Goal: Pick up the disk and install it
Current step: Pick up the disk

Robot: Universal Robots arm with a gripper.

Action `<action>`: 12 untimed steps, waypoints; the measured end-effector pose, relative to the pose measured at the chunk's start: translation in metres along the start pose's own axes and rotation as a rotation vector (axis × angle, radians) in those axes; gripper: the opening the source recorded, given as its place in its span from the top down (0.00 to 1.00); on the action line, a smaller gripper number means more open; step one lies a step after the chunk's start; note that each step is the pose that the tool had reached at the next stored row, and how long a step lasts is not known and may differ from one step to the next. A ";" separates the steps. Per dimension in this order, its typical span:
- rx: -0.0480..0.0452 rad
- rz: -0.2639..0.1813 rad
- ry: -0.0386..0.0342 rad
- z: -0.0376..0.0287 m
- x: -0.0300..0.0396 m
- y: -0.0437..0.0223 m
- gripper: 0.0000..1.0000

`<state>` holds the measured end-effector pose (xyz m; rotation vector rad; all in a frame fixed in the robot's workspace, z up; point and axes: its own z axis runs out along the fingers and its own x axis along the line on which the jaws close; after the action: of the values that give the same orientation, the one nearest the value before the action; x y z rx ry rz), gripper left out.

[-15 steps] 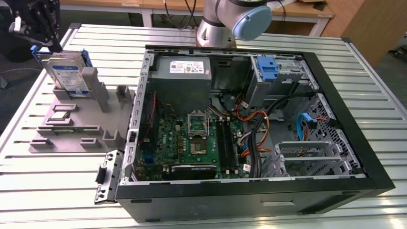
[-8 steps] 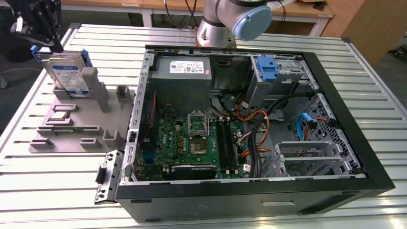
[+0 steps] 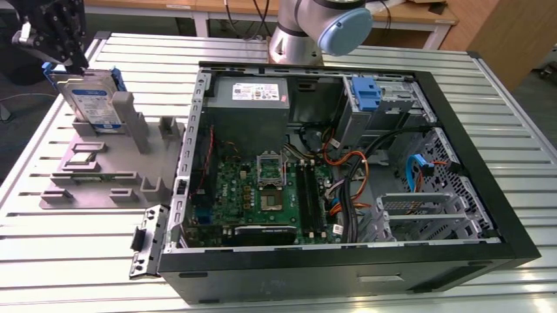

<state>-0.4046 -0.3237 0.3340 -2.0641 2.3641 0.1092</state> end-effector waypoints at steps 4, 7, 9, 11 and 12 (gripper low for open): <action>0.0000 0.000 -0.0001 0.0000 0.0000 -0.0001 0.59; 0.0000 0.000 -0.0001 0.0000 0.0000 -0.0001 0.47; 0.0001 0.000 -0.0001 0.0001 0.0000 -0.0002 0.42; 0.0001 0.000 -0.0001 0.0000 0.0000 -0.0002 0.35; 0.0000 0.000 0.0000 0.0000 0.0000 -0.0002 0.35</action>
<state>-0.4044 -0.3237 0.3339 -2.0641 2.3640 0.1092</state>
